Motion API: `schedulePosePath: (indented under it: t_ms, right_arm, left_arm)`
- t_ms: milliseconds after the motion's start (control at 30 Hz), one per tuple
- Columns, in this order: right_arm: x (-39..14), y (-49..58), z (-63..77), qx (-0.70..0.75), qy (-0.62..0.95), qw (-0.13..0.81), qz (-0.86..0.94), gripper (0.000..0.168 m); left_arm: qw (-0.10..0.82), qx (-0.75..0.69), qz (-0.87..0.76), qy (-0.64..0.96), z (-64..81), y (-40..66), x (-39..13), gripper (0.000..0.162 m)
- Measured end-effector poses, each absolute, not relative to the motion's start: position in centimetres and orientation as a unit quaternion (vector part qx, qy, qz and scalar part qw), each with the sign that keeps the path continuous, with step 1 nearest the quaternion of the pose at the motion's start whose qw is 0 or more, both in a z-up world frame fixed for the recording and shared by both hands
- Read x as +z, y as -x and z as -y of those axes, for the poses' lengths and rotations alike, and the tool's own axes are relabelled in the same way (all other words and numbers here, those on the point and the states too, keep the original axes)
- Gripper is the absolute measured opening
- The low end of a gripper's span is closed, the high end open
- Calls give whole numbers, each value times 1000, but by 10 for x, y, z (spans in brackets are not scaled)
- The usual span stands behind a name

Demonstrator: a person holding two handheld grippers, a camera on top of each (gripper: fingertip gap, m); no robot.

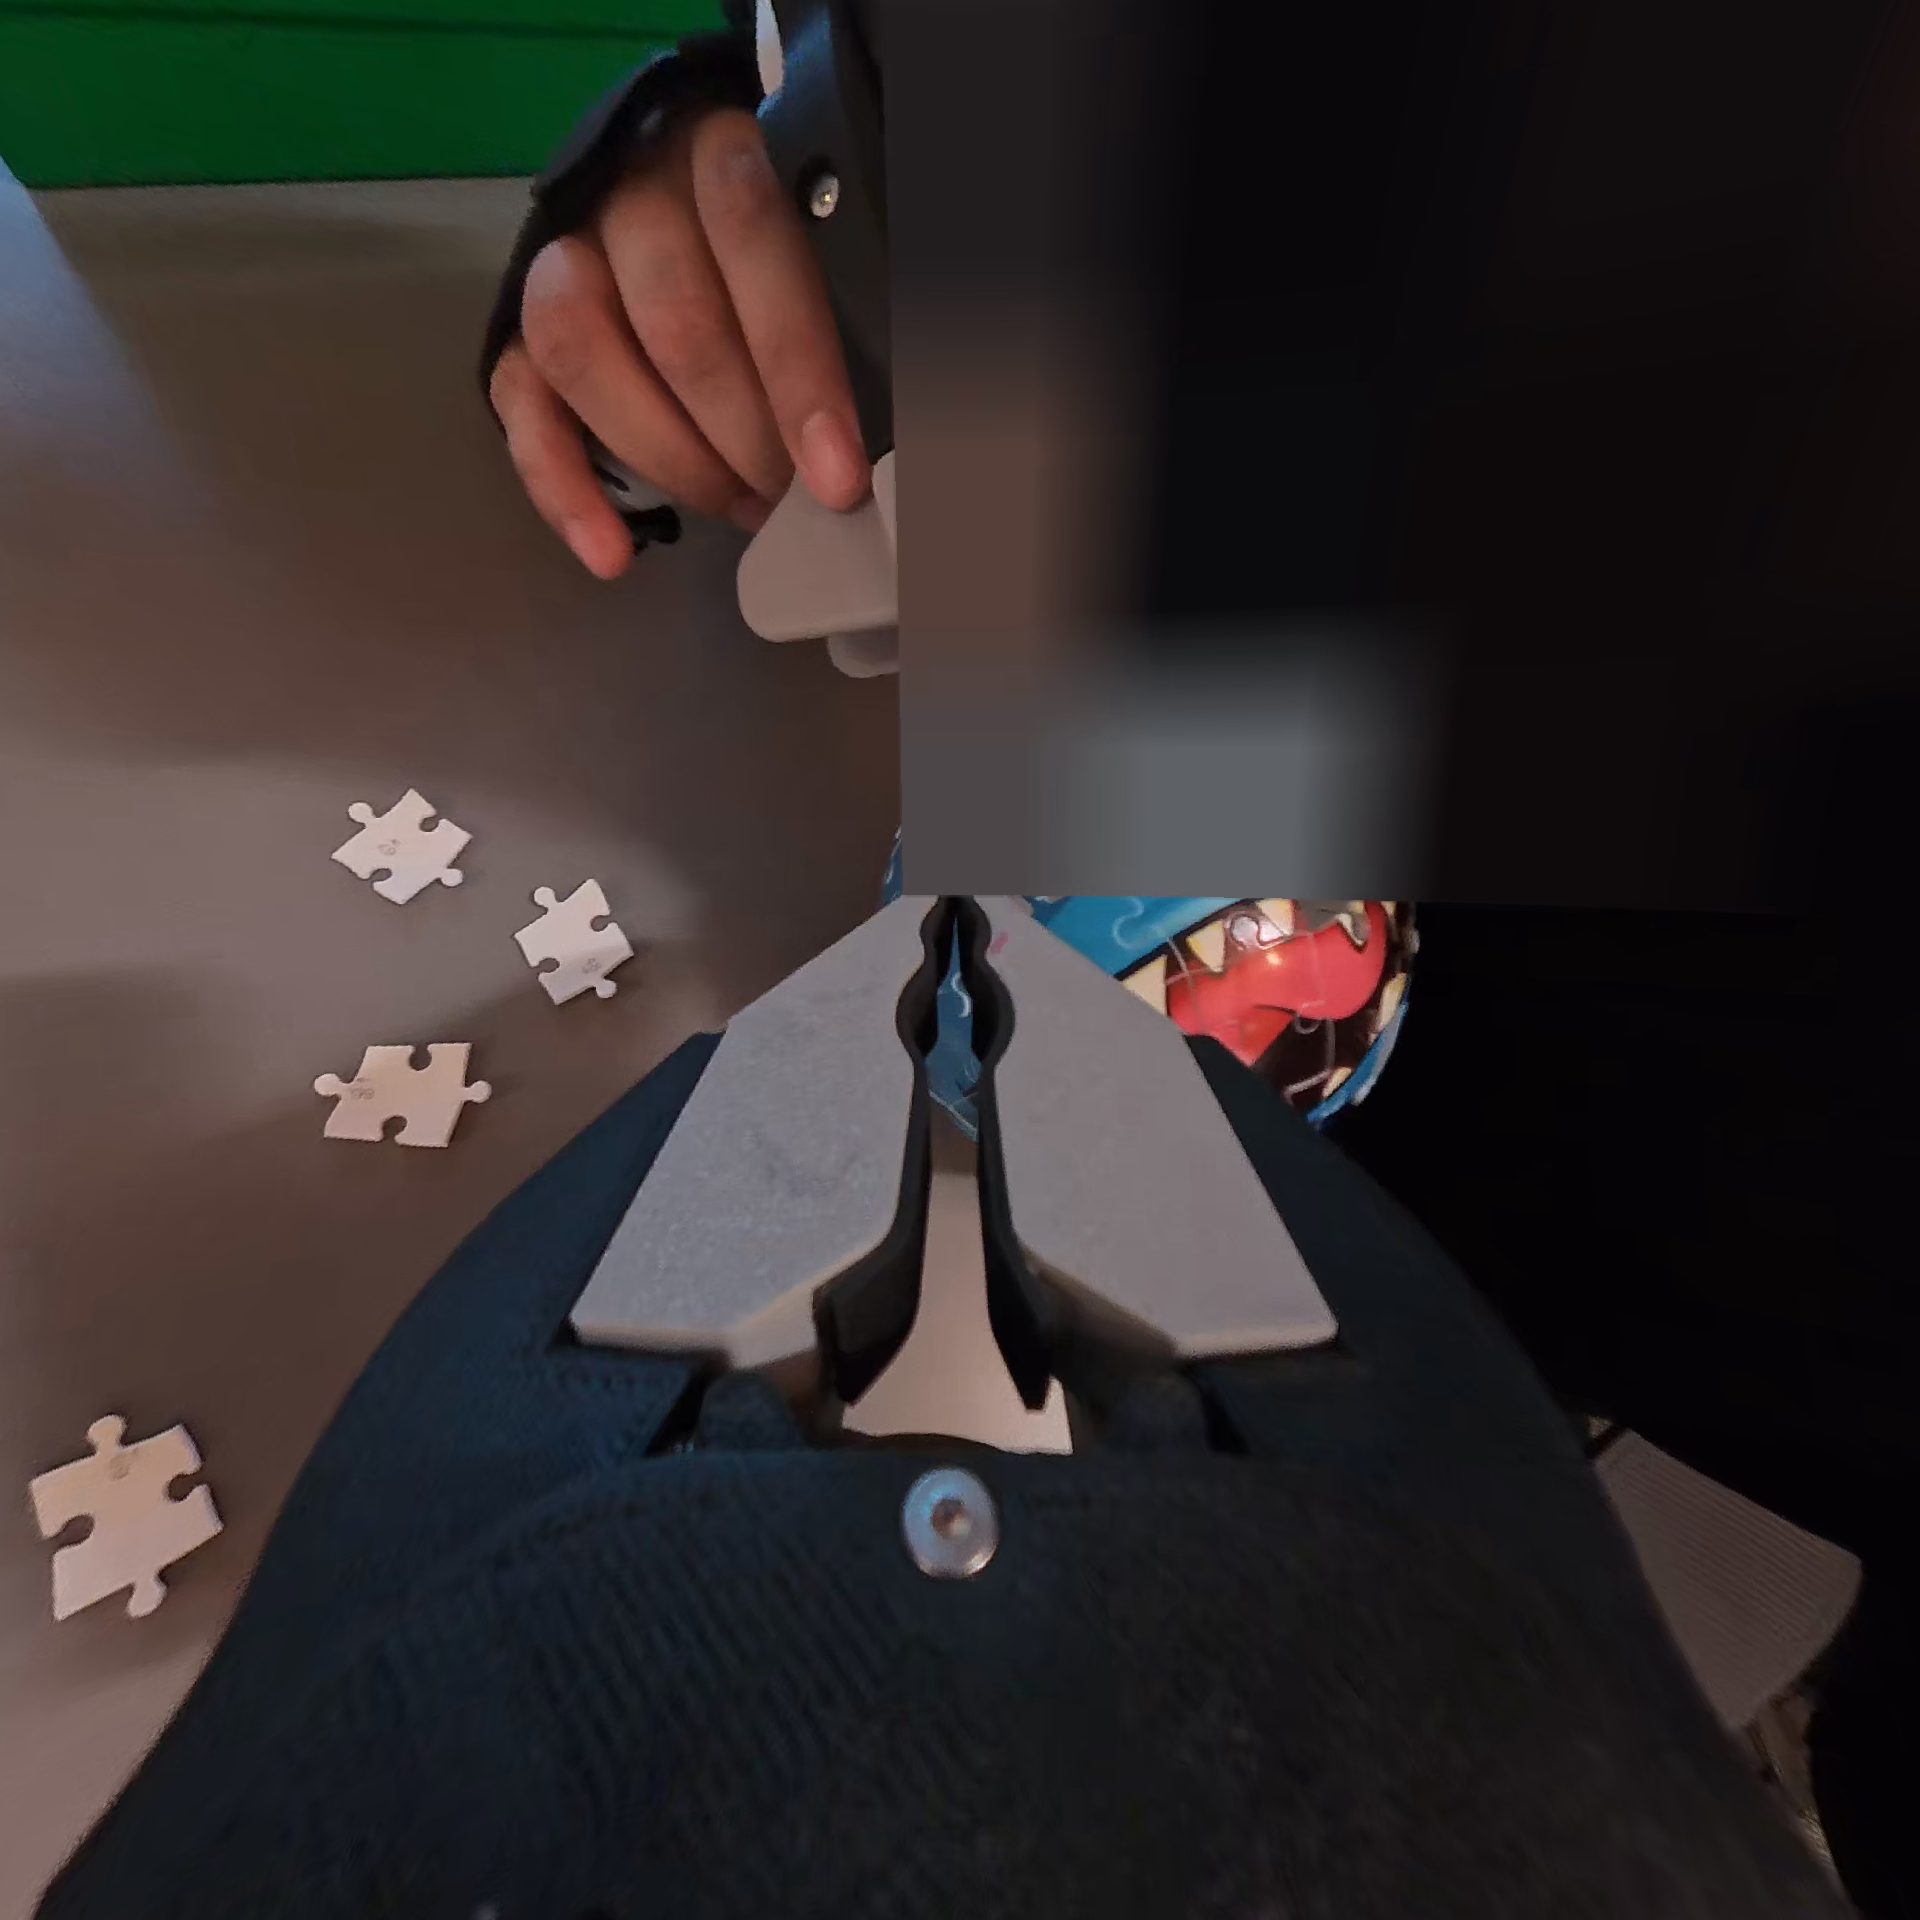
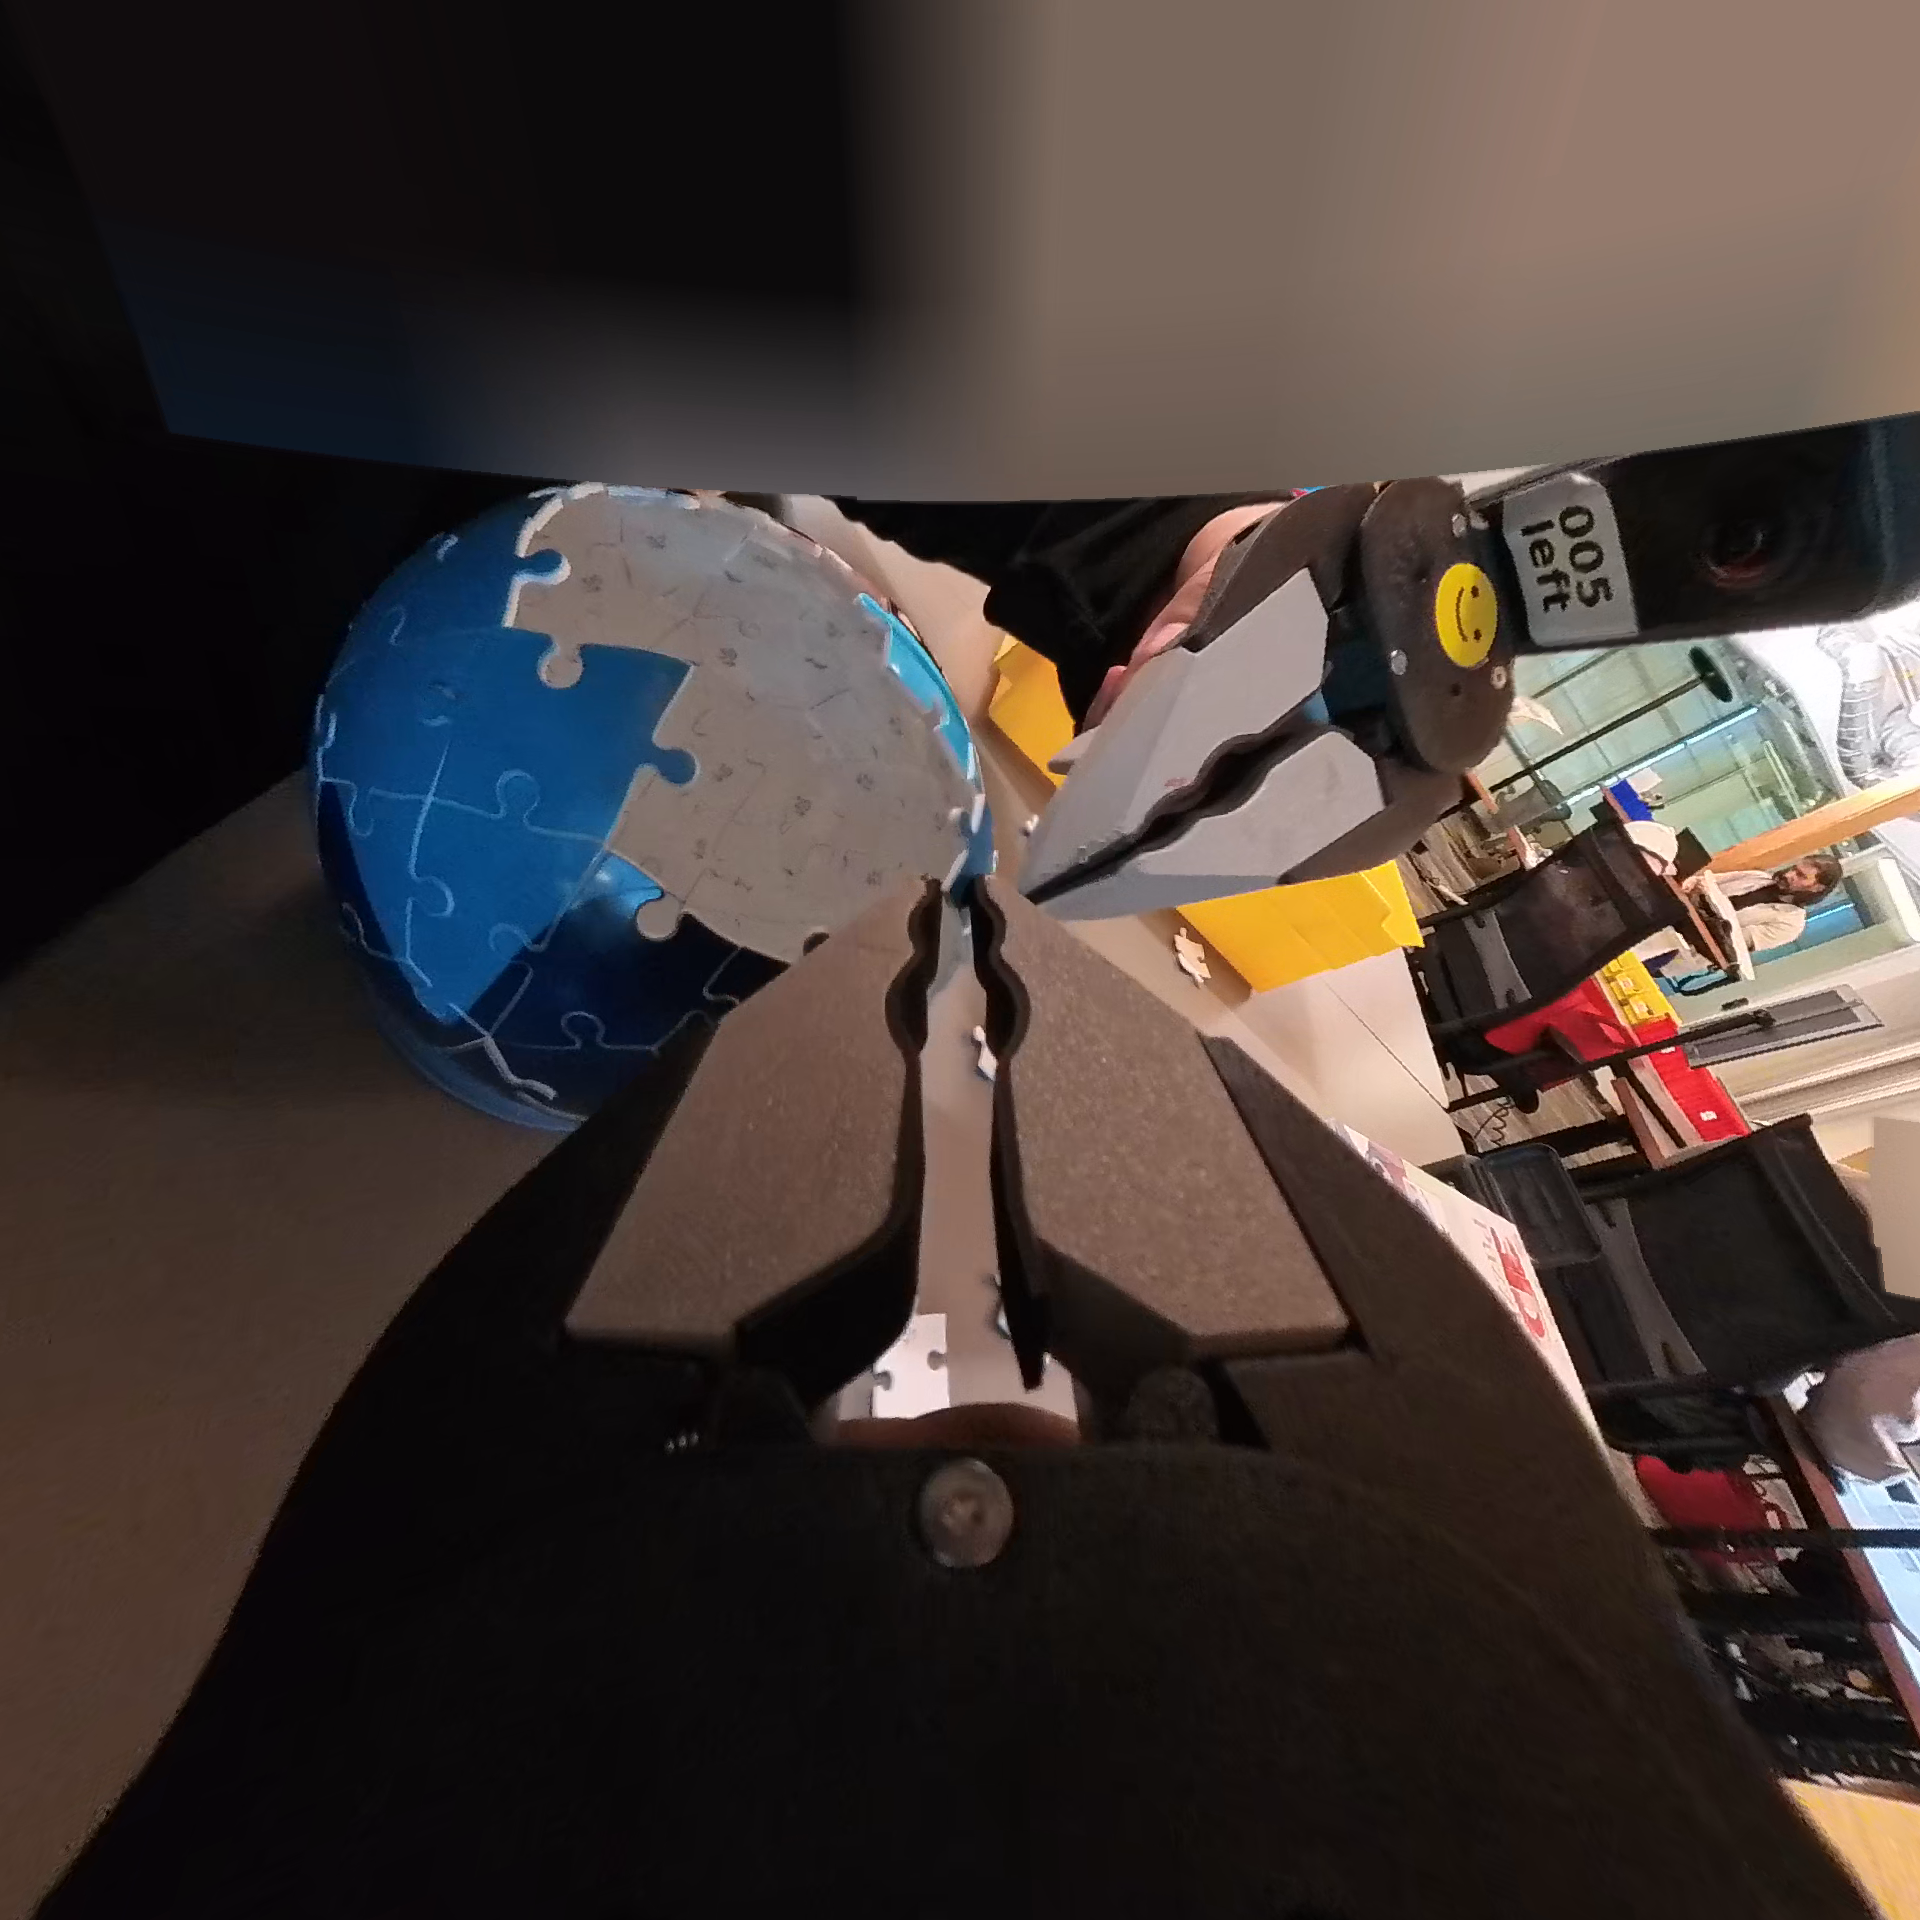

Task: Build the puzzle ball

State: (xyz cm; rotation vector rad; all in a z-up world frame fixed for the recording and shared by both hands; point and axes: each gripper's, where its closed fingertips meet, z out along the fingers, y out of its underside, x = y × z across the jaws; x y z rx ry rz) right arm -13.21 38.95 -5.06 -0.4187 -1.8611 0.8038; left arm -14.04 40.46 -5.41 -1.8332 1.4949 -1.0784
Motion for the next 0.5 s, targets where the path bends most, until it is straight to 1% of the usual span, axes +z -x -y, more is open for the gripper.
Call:
schedulePosePath:
  t_ms: [500]
  right_arm:
    - [-47,129,-385,347,154,510,772,1]
  left_arm:
    - [279,-404,-549,676,-404,141,-56,0]
